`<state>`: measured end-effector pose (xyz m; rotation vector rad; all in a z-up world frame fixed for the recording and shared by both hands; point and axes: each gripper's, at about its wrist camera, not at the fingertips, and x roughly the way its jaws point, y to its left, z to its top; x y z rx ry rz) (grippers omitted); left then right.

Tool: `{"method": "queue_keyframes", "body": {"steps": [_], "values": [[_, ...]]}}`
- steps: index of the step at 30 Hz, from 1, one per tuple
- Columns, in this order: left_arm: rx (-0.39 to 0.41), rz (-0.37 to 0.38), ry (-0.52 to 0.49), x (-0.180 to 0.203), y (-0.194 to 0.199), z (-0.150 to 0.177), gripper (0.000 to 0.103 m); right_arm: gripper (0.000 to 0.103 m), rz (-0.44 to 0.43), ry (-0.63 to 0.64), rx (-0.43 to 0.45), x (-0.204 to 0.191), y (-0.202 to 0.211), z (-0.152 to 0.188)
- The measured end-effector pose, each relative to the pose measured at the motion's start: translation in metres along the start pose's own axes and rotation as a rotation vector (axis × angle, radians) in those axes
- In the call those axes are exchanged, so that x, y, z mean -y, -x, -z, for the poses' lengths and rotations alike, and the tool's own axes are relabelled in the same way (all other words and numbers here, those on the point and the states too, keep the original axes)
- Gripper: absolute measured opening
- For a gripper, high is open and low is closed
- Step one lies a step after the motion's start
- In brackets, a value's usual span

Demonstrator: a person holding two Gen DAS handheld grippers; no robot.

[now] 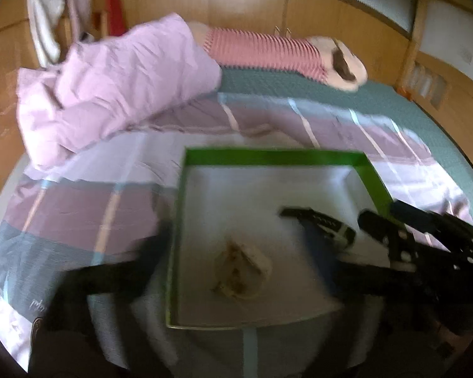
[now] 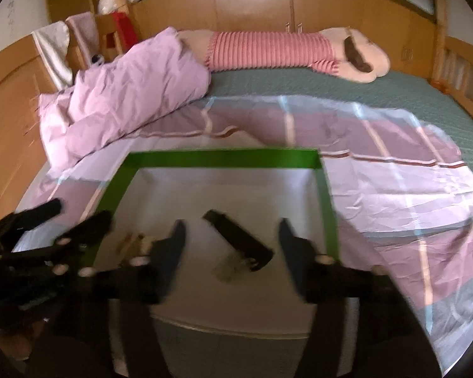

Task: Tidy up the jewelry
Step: 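Open both tools to drop the bracelet and pendant into the box, then move both tools back over the remaining jewelry on the bed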

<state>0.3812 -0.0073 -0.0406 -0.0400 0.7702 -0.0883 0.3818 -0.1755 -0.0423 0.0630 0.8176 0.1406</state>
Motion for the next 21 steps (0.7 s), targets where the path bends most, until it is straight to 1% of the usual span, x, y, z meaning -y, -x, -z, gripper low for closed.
{"method": "queue_keyframes", "body": {"steps": [3,5,8,9,12,15,19,21], "values": [[0.005,-0.015,-0.03,0.001,0.009,-0.003,0.091,0.068,-0.012,-0.005,-0.006,0.002,0.006,-0.003],[0.024,-0.018,-0.04,0.001,0.022,-0.004,0.091,0.068,-0.011,0.002,0.008,0.0,0.014,-0.004],[0.041,-0.019,-0.057,0.001,0.046,-0.002,0.091,0.068,-0.013,0.028,0.034,-0.008,0.04,-0.002],[0.044,-0.022,-0.051,-0.002,0.057,0.0,0.091,0.068,-0.017,0.032,0.04,-0.009,0.048,0.0],[0.02,0.005,0.004,-0.015,0.088,0.011,0.091,0.068,-0.026,0.04,0.063,-0.012,0.081,0.011],[0.021,0.011,0.026,-0.03,0.127,0.04,0.091,0.068,-0.045,0.022,0.071,-0.009,0.116,0.034],[0.024,-0.022,0.033,-0.044,0.17,0.083,0.091,0.068,-0.045,0.017,0.07,-0.01,0.159,0.069],[0.008,-0.009,0.052,-0.048,0.186,0.1,0.091,0.068,-0.043,0.014,0.086,-0.012,0.182,0.088]]}}
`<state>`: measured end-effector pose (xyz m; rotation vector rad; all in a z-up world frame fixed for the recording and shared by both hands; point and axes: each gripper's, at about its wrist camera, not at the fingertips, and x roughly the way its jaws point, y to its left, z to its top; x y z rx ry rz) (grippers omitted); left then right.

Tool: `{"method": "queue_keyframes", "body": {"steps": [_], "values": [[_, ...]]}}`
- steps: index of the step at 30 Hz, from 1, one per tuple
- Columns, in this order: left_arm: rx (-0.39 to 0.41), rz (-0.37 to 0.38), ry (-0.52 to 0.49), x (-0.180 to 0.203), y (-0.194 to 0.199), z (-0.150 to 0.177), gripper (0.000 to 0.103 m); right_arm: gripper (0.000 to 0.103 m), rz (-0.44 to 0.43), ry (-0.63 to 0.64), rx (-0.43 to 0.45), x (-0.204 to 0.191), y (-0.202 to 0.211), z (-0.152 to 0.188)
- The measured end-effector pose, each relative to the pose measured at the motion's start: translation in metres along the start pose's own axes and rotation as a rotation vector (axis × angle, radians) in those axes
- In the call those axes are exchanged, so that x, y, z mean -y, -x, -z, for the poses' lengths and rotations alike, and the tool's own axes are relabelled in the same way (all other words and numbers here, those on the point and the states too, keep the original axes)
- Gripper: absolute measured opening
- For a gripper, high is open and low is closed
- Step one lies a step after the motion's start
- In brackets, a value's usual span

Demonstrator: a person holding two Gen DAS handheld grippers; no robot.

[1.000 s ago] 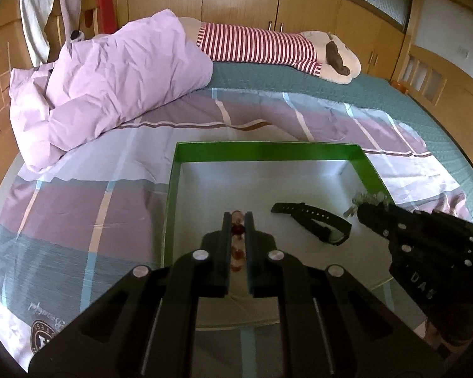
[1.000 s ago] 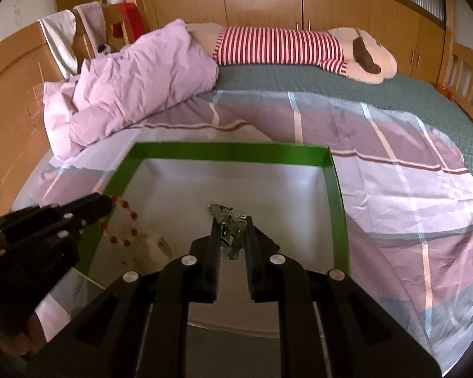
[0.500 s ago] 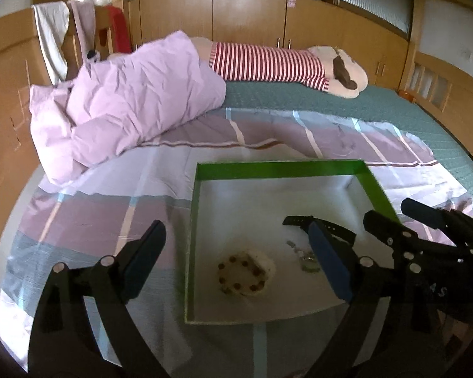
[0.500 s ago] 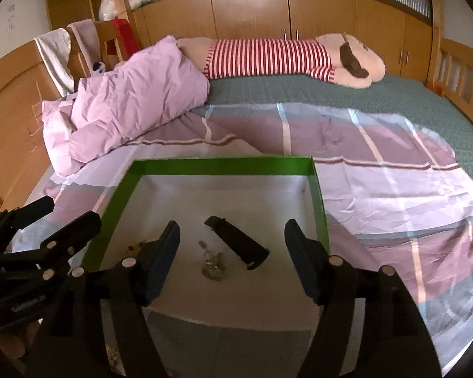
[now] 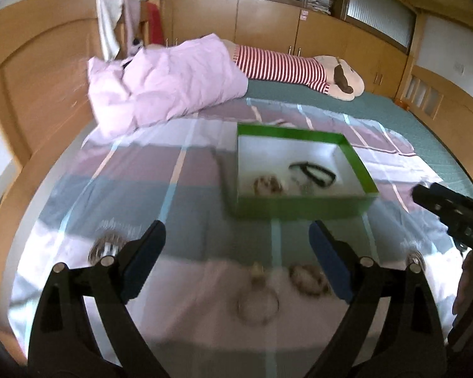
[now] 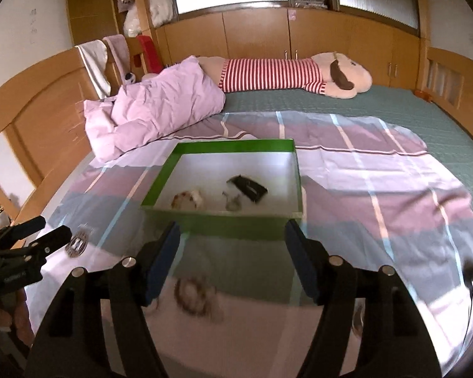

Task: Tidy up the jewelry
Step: 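Move both tools back over the remaining jewelry on the bed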

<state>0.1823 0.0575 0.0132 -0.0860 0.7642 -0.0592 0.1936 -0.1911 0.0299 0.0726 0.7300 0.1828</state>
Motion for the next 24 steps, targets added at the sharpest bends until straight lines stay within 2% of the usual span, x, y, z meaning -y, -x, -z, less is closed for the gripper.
{"method": "queue_keyframes", "body": {"steps": [2,8,15,24], "values": [[-0.002,0.021,-0.005,0.002,0.014,0.012,0.091,0.068,-0.006,0.002,-0.001,-0.003,0.02,0.017],[0.04,0.011,-0.044,0.017,0.053,0.051,0.091,0.068,-0.009,0.055,0.002,-0.018,0.046,0.047],[0.01,0.016,-0.054,0.018,0.051,0.064,0.091,0.068,-0.015,0.026,-0.017,-0.008,0.052,0.07],[-0.008,0.023,-0.078,0.026,0.041,0.062,0.091,0.068,-0.016,0.033,-0.033,-0.006,0.045,0.07]]}}
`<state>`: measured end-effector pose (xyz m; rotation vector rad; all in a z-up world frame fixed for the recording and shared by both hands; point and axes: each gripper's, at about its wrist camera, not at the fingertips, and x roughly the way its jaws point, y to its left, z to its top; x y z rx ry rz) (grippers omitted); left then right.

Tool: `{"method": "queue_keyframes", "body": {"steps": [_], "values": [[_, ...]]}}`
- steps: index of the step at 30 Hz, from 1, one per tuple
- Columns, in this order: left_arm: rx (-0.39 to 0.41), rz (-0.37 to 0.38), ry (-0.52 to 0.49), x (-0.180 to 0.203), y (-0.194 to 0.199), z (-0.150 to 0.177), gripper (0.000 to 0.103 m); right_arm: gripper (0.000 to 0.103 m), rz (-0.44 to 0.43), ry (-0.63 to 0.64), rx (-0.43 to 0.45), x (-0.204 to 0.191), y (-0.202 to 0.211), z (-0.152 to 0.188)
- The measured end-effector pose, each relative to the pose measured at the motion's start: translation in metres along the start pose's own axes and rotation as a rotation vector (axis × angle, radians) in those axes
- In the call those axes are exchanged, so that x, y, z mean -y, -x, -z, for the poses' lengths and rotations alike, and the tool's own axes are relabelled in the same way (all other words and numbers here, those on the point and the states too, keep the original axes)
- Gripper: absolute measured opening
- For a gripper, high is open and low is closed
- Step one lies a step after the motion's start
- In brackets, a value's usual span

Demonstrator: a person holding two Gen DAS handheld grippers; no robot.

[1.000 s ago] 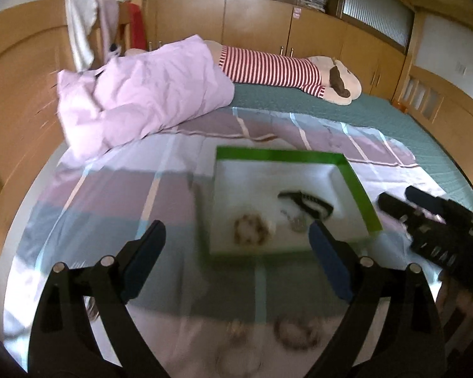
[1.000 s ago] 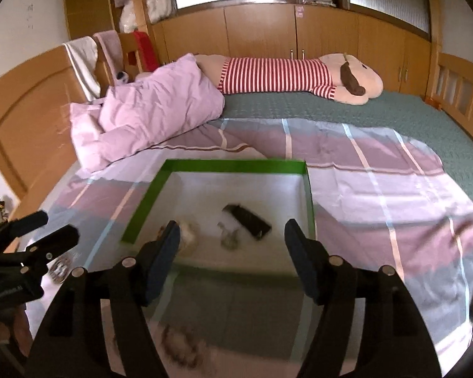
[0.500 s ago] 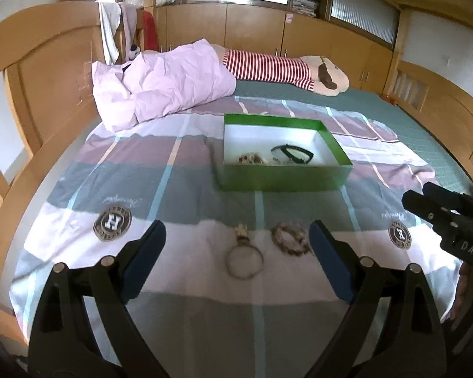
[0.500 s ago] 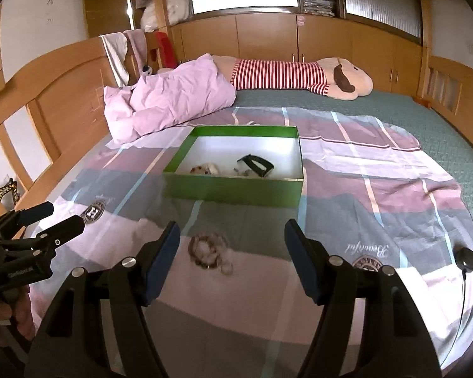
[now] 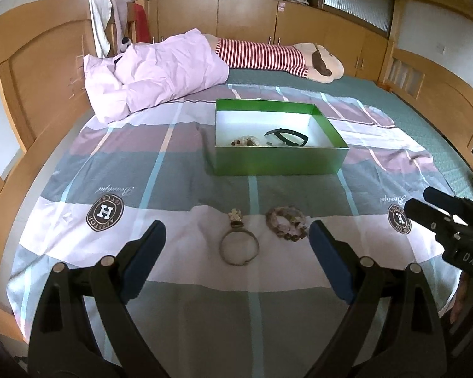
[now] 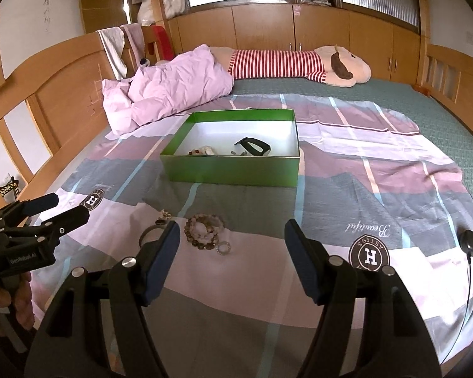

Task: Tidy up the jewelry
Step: 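Move both tools back over the remaining jewelry on the bed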

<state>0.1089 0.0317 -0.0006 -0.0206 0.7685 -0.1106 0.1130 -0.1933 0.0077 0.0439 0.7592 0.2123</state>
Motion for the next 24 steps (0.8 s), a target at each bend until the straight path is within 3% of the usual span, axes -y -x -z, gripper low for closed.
{"method": "queue_keyframes", "body": {"steps": [17,24], "values": [[-0.066,0.022,-0.005,-0.009,-0.044,-0.015,0.091,0.066,-0.036,0.025,-0.092,-0.003,-0.057,-0.003],[-0.06,0.011,0.051,-0.027,-0.052,-0.029,0.091,0.051,-0.035,0.095,-0.174,-0.015,-0.104,0.0]]}}
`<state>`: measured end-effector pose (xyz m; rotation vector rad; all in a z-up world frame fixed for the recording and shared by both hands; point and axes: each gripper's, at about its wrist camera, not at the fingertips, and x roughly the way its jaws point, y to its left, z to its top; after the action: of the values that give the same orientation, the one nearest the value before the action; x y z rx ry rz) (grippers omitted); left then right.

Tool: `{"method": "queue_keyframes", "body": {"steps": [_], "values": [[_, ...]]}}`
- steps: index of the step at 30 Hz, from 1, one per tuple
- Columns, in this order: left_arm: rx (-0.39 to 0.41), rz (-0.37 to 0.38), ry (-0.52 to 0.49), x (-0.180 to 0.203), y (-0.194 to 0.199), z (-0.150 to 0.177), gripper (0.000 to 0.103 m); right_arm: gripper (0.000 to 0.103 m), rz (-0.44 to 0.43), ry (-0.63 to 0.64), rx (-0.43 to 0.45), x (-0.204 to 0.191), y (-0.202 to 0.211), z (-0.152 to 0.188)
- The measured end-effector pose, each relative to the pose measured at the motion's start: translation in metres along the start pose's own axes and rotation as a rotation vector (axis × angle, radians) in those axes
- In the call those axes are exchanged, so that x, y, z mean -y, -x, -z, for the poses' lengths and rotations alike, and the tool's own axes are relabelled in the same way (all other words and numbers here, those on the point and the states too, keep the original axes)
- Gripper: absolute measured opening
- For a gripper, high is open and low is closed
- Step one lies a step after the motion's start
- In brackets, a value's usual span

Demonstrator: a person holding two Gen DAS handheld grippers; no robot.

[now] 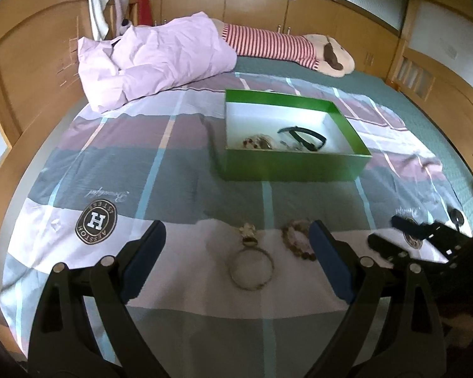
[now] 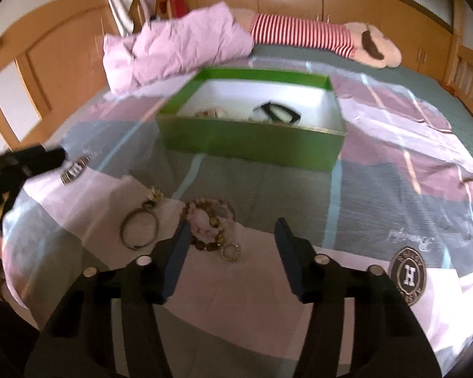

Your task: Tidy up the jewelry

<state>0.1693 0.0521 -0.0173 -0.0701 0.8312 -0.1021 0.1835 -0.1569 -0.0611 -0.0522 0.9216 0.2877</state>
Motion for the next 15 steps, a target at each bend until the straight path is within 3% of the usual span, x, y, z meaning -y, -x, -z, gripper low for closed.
{"method": "queue_keyframes", "body": {"steps": [5,15], "values": [[-0.009,-0.005,0.035,-0.01,-0.007,-0.005,0.091,0.041,-0.016,-0.012,-0.089,0.001,-0.035,-0.001],[-0.012,-0.008,0.046,-0.016,-0.008,-0.008,0.091,0.03,0.016,0.002,-0.164,-0.002,-0.098,-0.008]]}}
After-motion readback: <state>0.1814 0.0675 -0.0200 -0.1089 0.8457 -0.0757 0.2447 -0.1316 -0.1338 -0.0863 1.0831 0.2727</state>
